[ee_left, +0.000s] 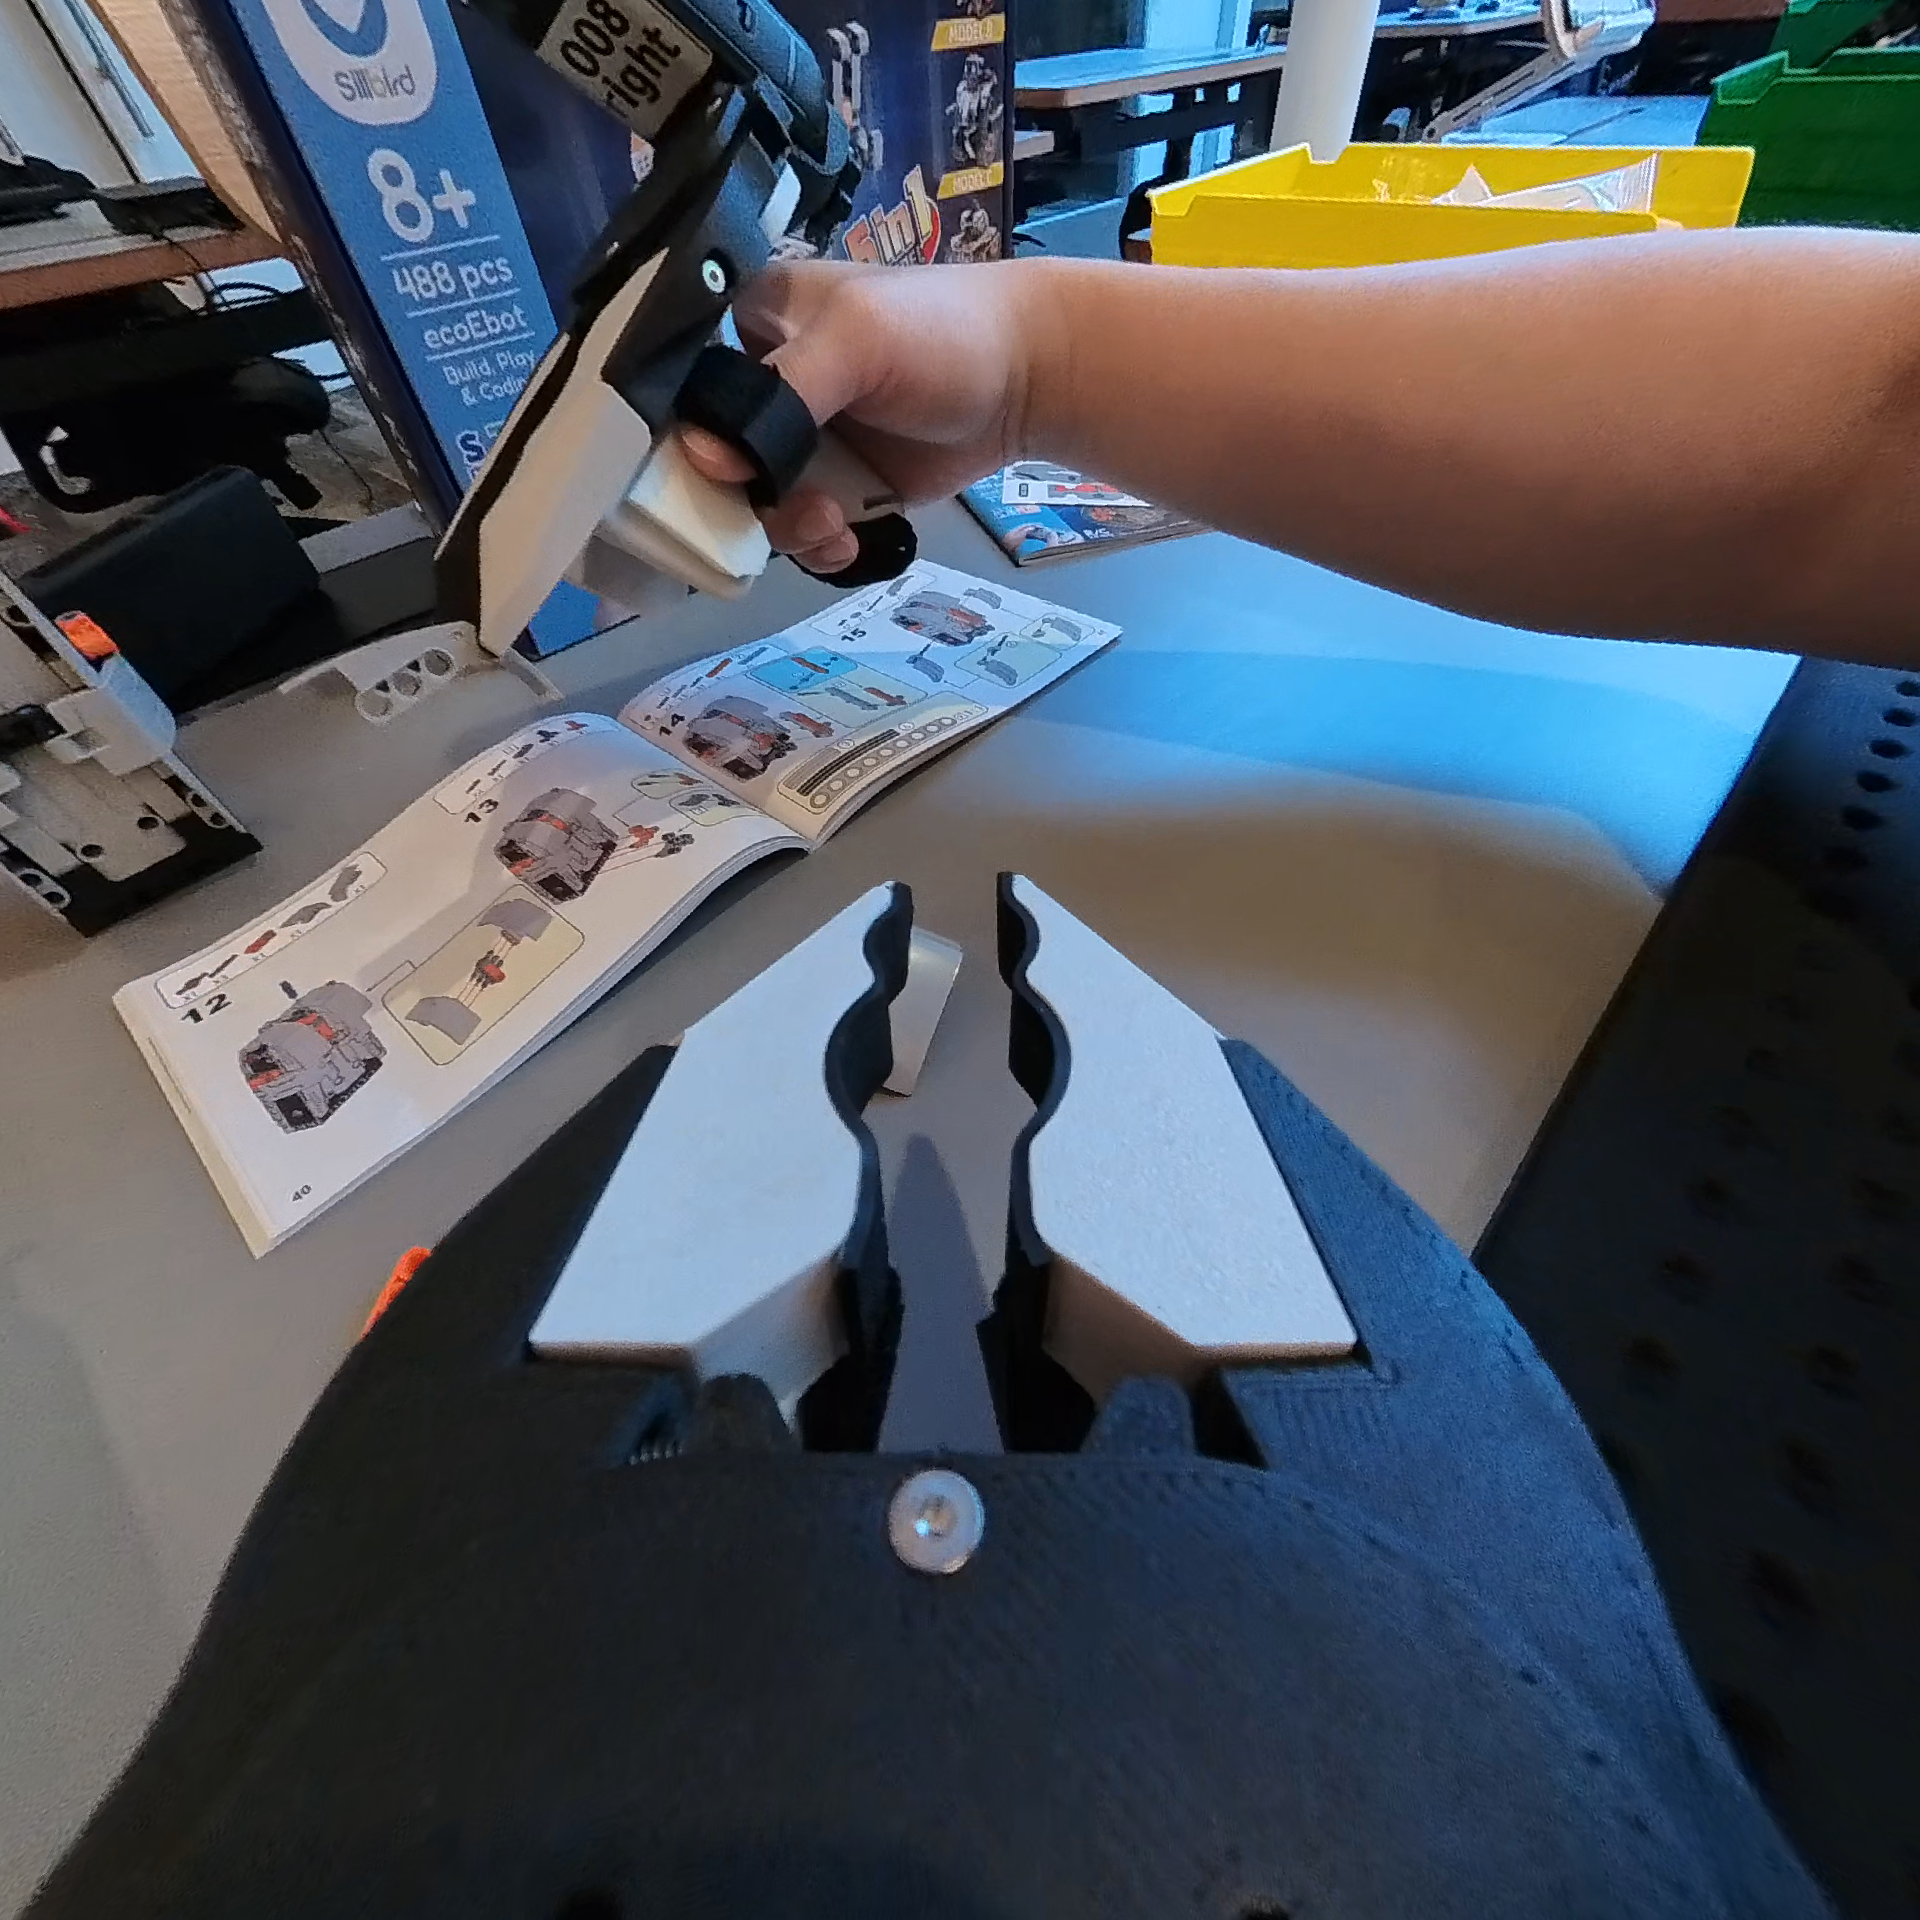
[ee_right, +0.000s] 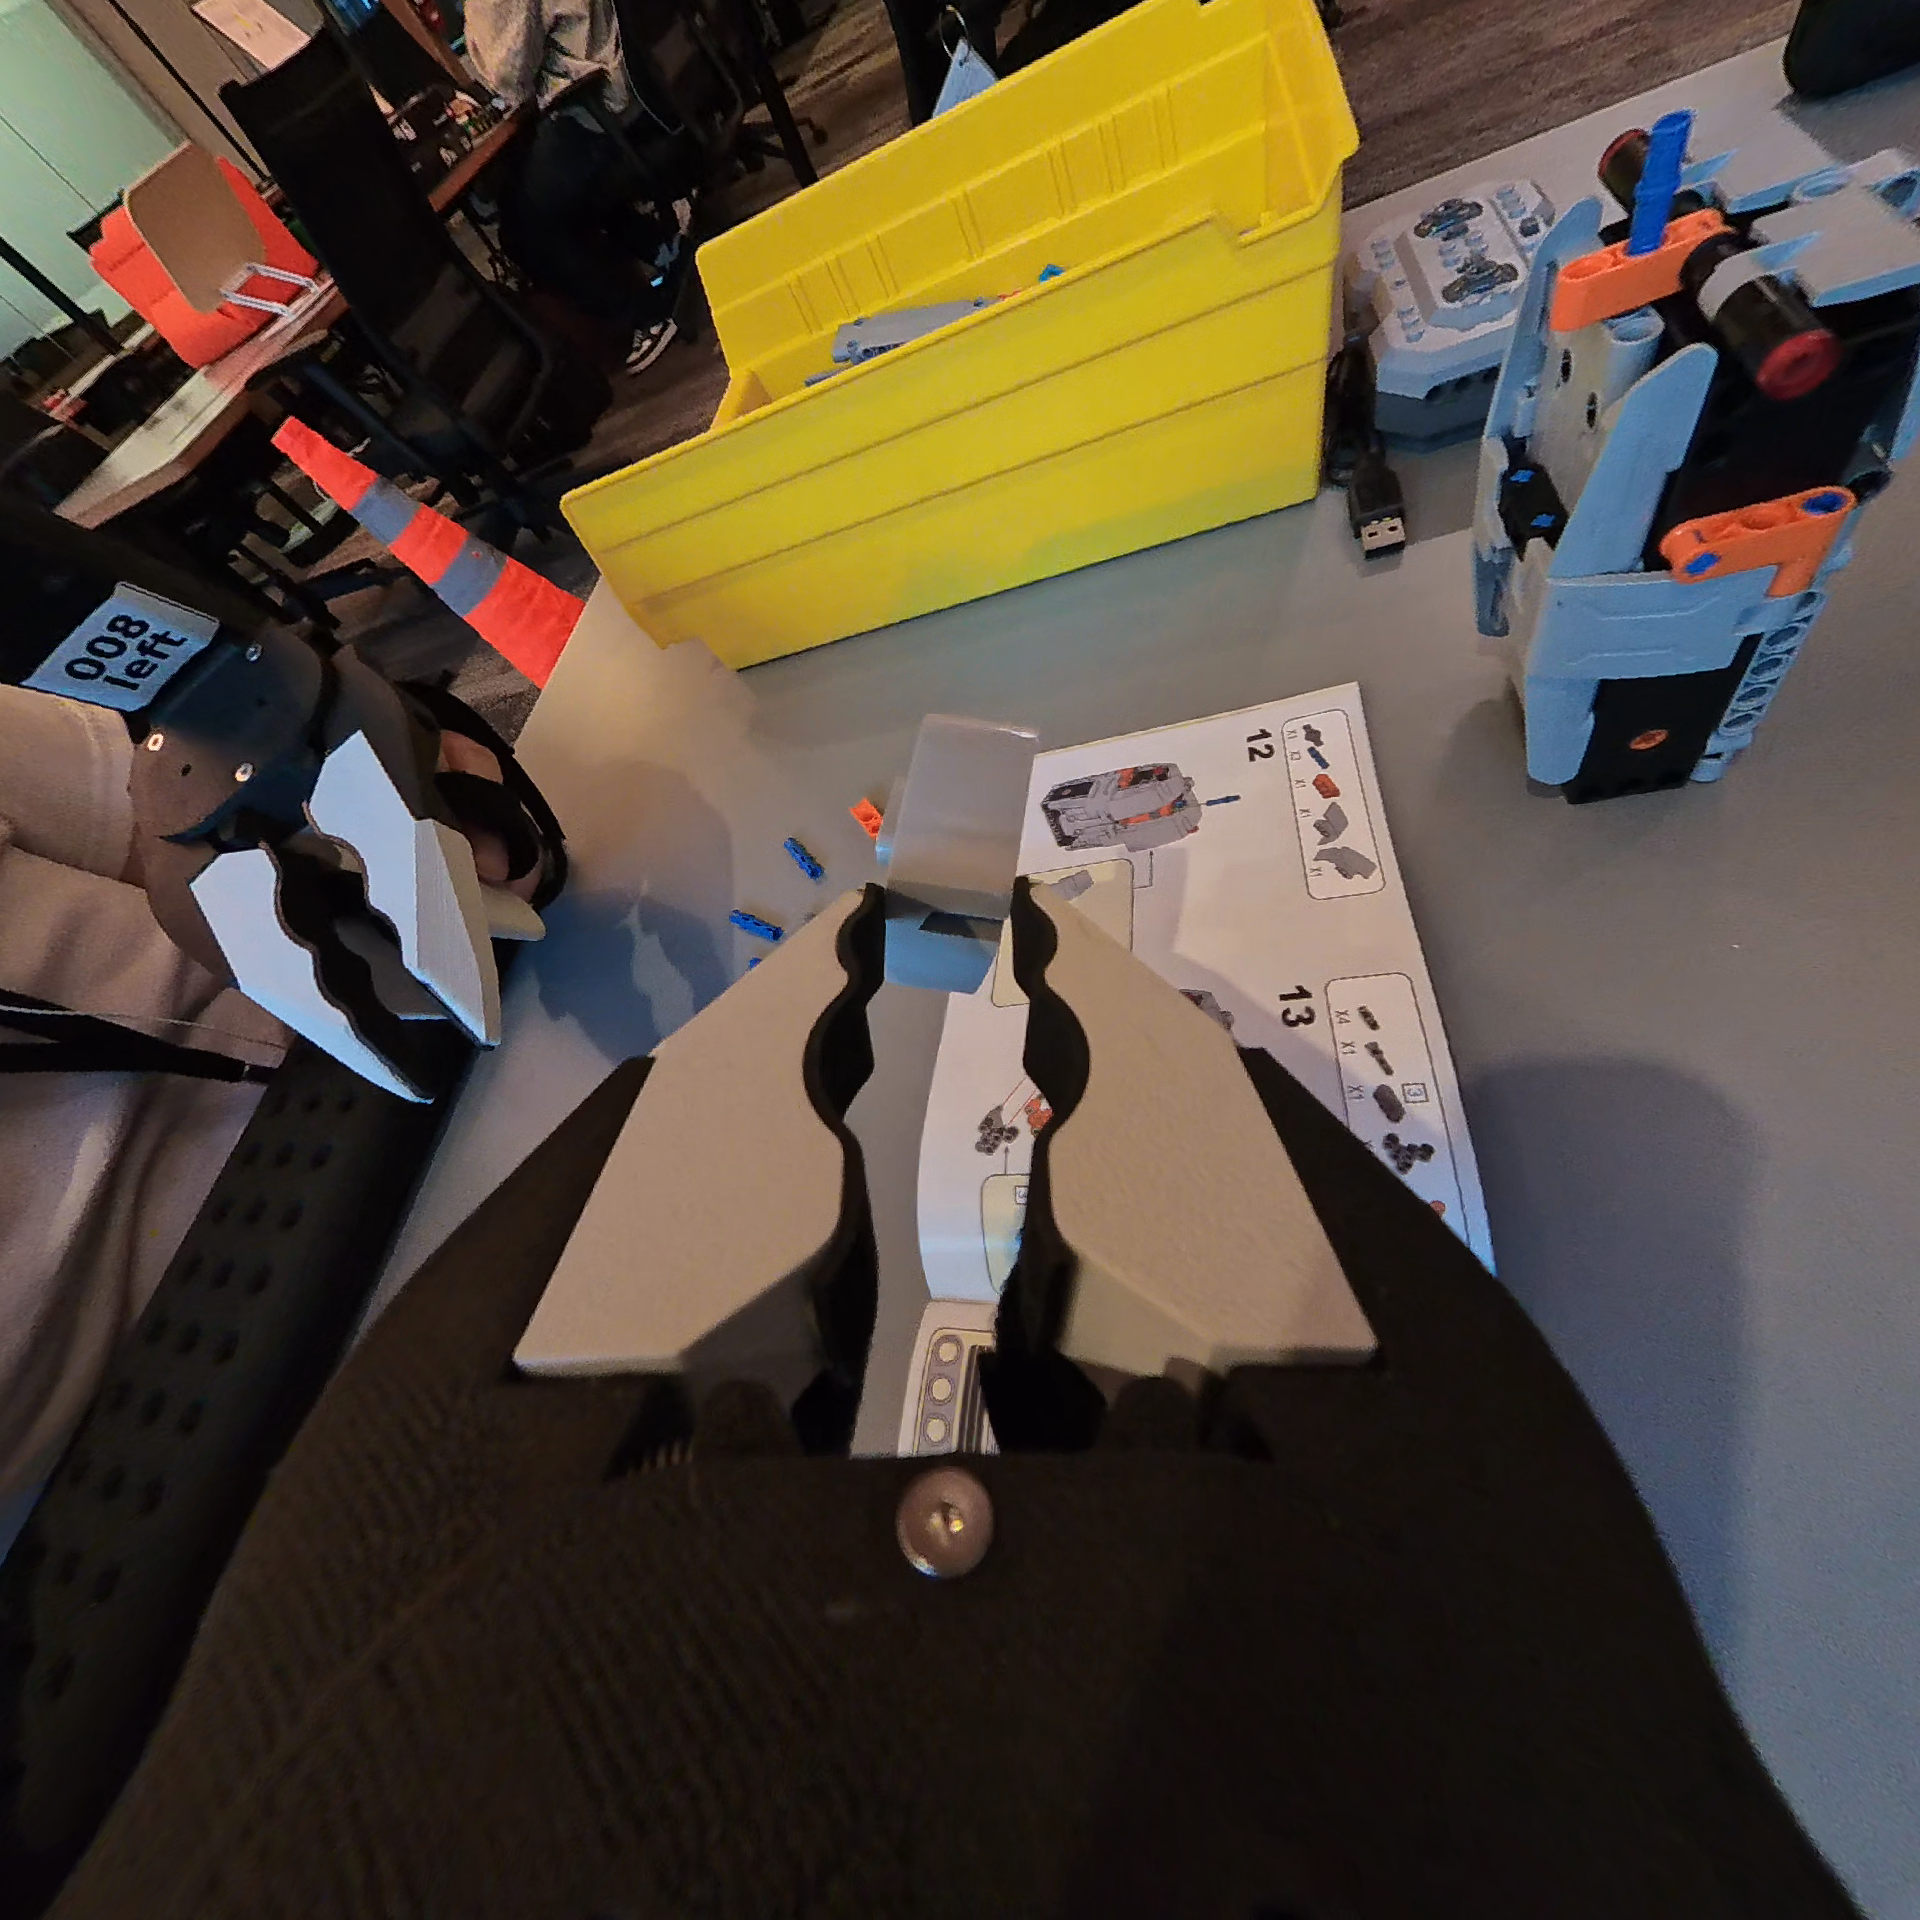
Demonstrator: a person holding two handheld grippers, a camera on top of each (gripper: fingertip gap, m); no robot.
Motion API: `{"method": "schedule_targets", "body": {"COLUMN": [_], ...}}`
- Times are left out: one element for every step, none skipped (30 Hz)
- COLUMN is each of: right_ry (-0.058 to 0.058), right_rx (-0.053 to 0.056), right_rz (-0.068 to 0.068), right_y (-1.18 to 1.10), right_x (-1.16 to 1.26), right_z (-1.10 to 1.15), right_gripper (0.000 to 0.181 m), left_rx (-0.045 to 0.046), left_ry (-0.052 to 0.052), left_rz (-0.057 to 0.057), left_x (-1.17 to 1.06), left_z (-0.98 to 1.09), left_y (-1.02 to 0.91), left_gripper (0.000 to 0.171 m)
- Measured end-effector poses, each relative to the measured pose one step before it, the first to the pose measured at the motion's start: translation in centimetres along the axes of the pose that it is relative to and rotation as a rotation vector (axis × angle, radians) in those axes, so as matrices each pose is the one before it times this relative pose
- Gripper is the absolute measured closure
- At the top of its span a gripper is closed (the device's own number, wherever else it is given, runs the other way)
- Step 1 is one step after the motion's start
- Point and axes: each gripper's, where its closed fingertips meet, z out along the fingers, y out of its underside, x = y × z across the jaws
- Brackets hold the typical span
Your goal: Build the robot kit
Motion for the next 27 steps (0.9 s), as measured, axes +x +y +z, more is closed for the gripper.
{"method": "schedule_targets", "body": {"right_ry": [-0.0004, 0.0026, 0.0013, -0.0027, 0.0005, 0.0029, 0.0012, -0.0008, -0.0001, 0.0012, 0.0011, 0.0011, 0.0009, -0.0009, -0.0015, 0.0007, 0.0005, -0.0012, -0.0011, 0.0009, 0.0001, 0.0000, 0.0003, -0.0009, -0.0020, -0.0018, -0.0010], "right_rx": [-0.0005, -0.0014, 0.0004, 0.0002, 0.0005, 0.0021, 0.0029, 0.0031, 0.0030, 0.0026, 0.0015, 0.0011, 0.0023, 0.0030, 0.0030, 0.0030, 0.0033, 0.0025, 0.0025, 0.0021, 0.0008, 0.0005, 0.0001, -0.0004, -0.0011, -0.0012, 0.0000], "right_rz": [0.0011, -0.0003, -0.0010, 0.0013, 0.0016, -0.0004, 0.0001, 0.0020, 0.0024, 0.0007, -0.0001, 0.0001, 0.0003, 0.0009, 0.0015, 0.0005, 0.0002, 0.0021, 0.0023, 0.0008, -0.0004, -0.0001, 0.0007, 0.0011, 0.0016, 0.0018, 0.0019], "right_y": [0.038, 0.059, 0.044, 0.068, 0.053, 0.033, 0.018, 0.012, 0.004, 0.010, 0.017, 0.015, -0.003, -0.020, -0.024, -0.025, -0.013, -0.013, -0.006, 0.012, 0.025, 0.034, 0.056, 0.067, 0.096, 0.115, 0.103], "right_x": [-0.045, -0.012, -0.033, -0.096, -0.049, -0.025, -0.046, -0.066, -0.051, -0.032, -0.031, -0.024, -0.019, -0.029, -0.055, -0.007, -0.013, -0.020, -0.029, -0.006, -0.030, -0.043, -0.028, -0.056, -0.079, -0.082, -0.104], "right_z": [-0.013, -0.018, -0.022, -0.025, -0.028, -0.050, -0.068, -0.056, -0.070, -0.063, -0.075, -0.070, -0.071, -0.069, -0.072, -0.081, -0.084, -0.070, -0.078, -0.067, -0.069, -0.070, -0.076, -0.079, -0.097, -0.103, -0.126], "right_gripper": [0.158, 0.158, 0.158, 0.158, 0.158, 0.158, 0.158, 0.158, 0.158, 0.158, 0.158, 0.158, 0.158, 0.158, 0.158, 0.158, 0.158, 0.158, 0.158, 0.158, 0.158, 0.158, 0.158, 0.158, 0.158, 0.158, 0.158], "left_rx": [-0.00092, -0.00019, 0.00123, 0.00278, 0.00319, 0.00225, 0.00056, -0.00093, -0.00175, -0.00189, -0.00125, -0.00063, -0.00058, -0.00076, -0.00061, -0.00018, 0.00042, 0.00079, 0.00069, 0.00048, 0.00040, 0.00009, -0.00036, -0.00048, -0.00042, -0.00026, -0.00003], "left_ry": [0.0011, 0.0012, 0.0016, 0.0017, 0.0016, 0.0018, 0.0025, 0.0032, 0.0032, 0.0021, 0.0009, 0.0005, 0.0004, 0.0001, 0.0000, 0.0001, 0.0000, -0.0001, -0.0003, -0.0004, -0.0001, 0.0000, -0.0001, -0.0004, -0.0004, -0.0002, -0.0002], "left_rz": [0.0012, 0.0002, -0.0002, -0.0003, -0.0002, 0.0001, 0.0002, 0.0002, 0.0007, 0.0018, 0.0028, 0.0031, 0.0026, 0.0017, 0.0007, -0.0002, -0.0007, -0.0007, -0.0007, -0.0005, -0.0001, 0.0002, 0.0005, 0.0007, 0.0007, 0.0005, 0.0003], "left_x": [0.042, 0.023, 0.029, 0.034, 0.032, 0.030, 0.043, 0.059, 0.061, 0.057, 0.045, 0.040, 0.037, 0.013, 0.008, 0.003, -0.001, -0.016, -0.005, -0.007, -0.007, 0.008, 0.000, 0.004, 0.003, 0.003, 0.004], "left_z": [-0.006, -0.006, -0.024, -0.029, -0.023, -0.019, 0.018, 0.021, 0.023, 0.034, 0.020, 0.008, 0.001, 0.017, -0.001, -0.001, -0.008, -0.006, -0.006, -0.005, -0.008, -0.004, 0.006, 0.003, 0.000, -0.004, -0.005], "left_y": [0.011, 0.004, -0.029, -0.057, -0.053, -0.053, -0.023, 0.015, 0.024, 0.021, 0.017, 0.002, 0.004, 0.013, 0.007, 0.002, -0.013, -0.006, -0.017, -0.004, -0.013, 0.000, 0.002, 0.014, 0.004, 0.014, 0.001], "left_gripper": [0.157, 0.157, 0.157, 0.158, 0.158, 0.158, 0.159, 0.159, 0.159, 0.159, 0.159, 0.159, 0.159, 0.159, 0.159, 0.159, 0.159, 0.160, 0.160, 0.160, 0.160, 0.160, 0.160, 0.160, 0.160, 0.160, 0.160]}}
